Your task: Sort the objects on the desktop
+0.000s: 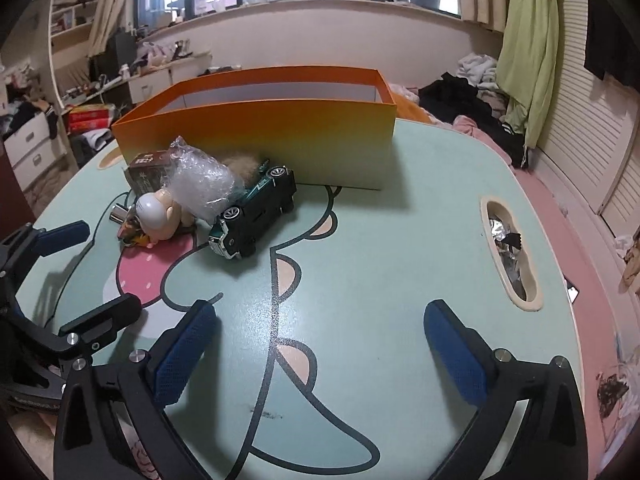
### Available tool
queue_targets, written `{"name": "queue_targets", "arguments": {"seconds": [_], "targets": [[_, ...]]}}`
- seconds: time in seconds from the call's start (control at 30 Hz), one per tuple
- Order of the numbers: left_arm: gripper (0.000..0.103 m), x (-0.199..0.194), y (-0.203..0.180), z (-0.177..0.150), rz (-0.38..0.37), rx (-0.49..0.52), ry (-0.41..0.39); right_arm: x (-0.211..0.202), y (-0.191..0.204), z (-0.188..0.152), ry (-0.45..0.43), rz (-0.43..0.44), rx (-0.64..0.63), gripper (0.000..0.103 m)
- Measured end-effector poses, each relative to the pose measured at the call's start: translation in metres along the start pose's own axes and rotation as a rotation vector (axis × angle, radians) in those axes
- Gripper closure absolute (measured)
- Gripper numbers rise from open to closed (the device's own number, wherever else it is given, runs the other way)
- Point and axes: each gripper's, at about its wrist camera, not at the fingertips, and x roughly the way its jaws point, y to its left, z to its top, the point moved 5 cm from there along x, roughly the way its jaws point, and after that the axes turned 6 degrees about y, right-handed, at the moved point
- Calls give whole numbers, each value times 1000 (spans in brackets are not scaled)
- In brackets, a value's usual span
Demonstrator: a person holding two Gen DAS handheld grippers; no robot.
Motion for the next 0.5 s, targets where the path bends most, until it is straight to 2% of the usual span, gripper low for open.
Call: {"name": "queue_targets", "arguments": {"seconds": [0.17, 0.5], "targets": [[0, 2, 3, 0, -39, -15, 3, -1, 0, 0, -1, 2, -1, 0], [0, 1, -1, 0, -48, -4, -5, -1, 2, 0, -3, 6, -7, 0]]}}
